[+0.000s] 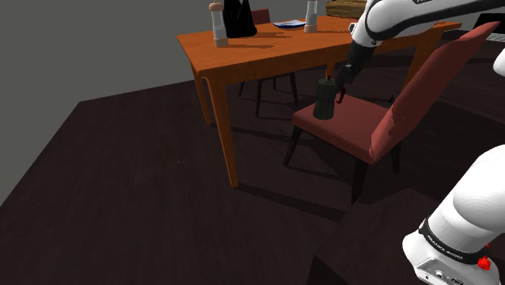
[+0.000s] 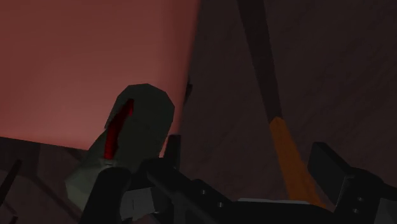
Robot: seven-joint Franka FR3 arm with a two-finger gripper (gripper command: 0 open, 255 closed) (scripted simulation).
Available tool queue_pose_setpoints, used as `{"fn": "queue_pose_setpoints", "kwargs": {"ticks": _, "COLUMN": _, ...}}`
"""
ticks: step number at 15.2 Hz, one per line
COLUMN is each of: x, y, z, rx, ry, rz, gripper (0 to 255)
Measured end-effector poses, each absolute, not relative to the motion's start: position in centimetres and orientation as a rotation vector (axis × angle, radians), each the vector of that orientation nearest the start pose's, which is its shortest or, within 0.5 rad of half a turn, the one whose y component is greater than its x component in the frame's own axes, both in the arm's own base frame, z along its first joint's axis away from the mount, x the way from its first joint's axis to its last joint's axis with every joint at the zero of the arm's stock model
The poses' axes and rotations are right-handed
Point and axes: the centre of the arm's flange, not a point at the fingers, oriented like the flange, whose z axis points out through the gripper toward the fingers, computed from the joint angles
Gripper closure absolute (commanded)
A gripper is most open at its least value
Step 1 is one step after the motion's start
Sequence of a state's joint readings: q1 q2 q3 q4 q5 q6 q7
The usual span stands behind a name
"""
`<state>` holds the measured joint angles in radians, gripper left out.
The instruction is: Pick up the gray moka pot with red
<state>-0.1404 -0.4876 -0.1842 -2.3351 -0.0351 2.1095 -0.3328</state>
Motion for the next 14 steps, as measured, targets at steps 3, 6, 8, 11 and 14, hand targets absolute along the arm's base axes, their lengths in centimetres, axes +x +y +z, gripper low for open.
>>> {"fn": "queue_pose_setpoints", "kwargs": {"ticks": 3, "x": 42.2, "y": -18.2, "z": 52.9, "rx": -3.150, "ry": -0.021, "rz": -0.445, "gripper": 0}}
{"fn": "queue_pose_setpoints", "kwargs": {"ticks": 6, "x": 44.3, "y": -21.4, "z": 52.1, "rx": -3.156, "ry": 0.009, "rz": -0.480, "gripper": 0}}
{"fn": "queue_pose_setpoints", "kwargs": {"ticks": 8, "x": 45.1, "y": -23.4, "z": 51.3, "rx": -3.160, "ry": 0.029, "rz": -0.502, "gripper": 0}}
{"fn": "queue_pose_setpoints", "kwargs": {"ticks": 11, "x": 46.0, "y": -25.2, "z": 50.5, "rx": -3.163, "ry": 0.045, "rz": -0.523, "gripper": 0}}
{"fn": "queue_pose_setpoints", "kwargs": {"ticks": 14, "x": 46.1, "y": -25.6, "z": 49.0, "rx": -3.163, "ry": 0.047, "rz": -0.526, "gripper": 0}}
